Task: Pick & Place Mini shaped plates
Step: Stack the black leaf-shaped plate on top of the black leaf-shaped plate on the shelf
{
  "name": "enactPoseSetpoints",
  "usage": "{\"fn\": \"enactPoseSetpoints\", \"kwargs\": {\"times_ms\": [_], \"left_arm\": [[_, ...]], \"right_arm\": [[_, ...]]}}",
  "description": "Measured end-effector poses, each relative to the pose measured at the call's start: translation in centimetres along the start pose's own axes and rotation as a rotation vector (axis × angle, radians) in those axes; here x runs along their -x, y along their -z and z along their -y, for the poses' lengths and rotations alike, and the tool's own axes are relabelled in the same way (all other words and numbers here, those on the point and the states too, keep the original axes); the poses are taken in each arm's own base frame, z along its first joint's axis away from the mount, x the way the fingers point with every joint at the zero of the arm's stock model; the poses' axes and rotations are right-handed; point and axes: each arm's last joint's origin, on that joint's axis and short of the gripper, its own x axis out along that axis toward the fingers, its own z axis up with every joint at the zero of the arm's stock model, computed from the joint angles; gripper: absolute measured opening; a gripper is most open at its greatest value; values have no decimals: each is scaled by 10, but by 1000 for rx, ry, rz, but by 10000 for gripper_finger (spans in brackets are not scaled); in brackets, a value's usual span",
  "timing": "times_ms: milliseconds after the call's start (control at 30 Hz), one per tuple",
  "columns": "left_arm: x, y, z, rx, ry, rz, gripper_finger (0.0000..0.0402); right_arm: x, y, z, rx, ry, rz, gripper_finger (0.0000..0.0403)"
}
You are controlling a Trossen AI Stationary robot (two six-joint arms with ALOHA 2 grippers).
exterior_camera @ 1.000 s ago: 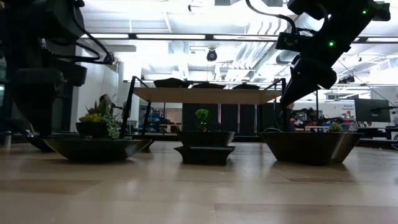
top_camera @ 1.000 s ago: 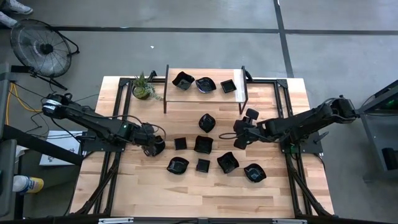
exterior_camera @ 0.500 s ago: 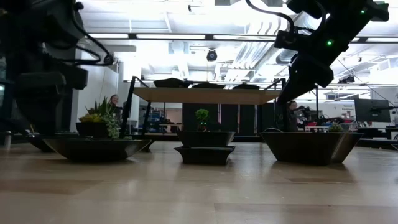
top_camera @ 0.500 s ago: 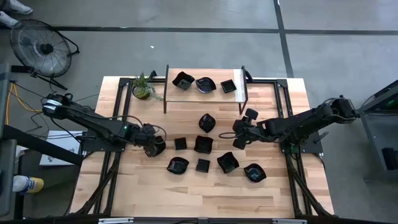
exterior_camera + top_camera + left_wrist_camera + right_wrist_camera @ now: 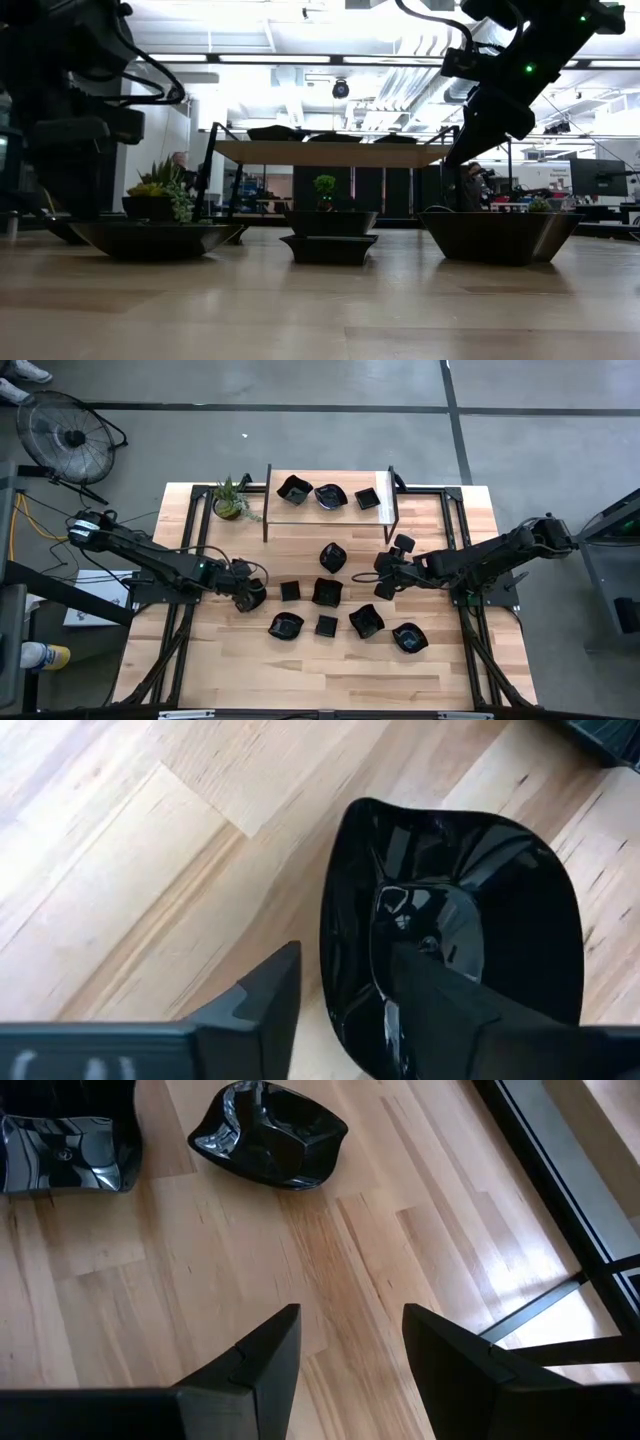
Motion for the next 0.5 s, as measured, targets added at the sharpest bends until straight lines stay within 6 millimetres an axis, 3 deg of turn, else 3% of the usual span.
{"fn": "enactPoseSetpoints", "kwargs": {"times_ms": [500], "left_arm": [[1,0,-1,-45,-14,-2,12]], "right_arm": [[0,0,0,-1,-1,0,172]]}}
